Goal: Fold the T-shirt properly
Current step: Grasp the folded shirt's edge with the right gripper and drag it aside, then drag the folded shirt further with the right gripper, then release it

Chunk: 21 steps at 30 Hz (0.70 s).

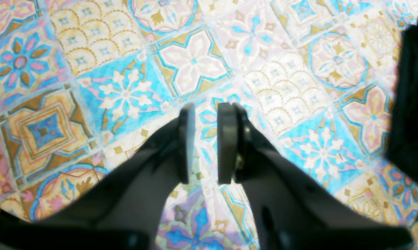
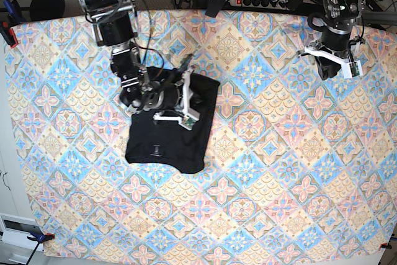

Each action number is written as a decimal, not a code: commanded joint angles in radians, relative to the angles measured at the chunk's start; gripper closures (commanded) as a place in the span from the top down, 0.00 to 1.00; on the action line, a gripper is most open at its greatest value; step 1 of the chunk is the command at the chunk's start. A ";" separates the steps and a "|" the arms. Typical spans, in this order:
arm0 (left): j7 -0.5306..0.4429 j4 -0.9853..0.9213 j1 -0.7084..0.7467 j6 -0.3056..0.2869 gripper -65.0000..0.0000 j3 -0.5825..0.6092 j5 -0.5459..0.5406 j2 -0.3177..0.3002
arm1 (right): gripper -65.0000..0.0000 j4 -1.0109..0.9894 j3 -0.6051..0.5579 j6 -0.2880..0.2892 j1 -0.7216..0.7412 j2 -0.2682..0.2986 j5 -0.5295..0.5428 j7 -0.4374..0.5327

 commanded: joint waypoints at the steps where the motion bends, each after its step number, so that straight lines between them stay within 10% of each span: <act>1: -0.020 0.021 0.000 -0.002 0.18 -0.004 -0.003 -0.007 | 0.03 -0.007 0.012 -0.061 0.002 0.046 -0.114 -0.107; 13: -0.020 0.021 -0.003 -0.002 0.18 -0.004 -0.003 -0.007 | 0.03 -0.006 0.009 -0.061 0.002 0.255 -0.115 -0.067; 21: -0.020 0.021 -0.014 -0.002 0.18 -0.004 -0.003 -0.007 | 0.03 -0.002 0.009 -0.061 0.002 0.295 -0.115 -0.065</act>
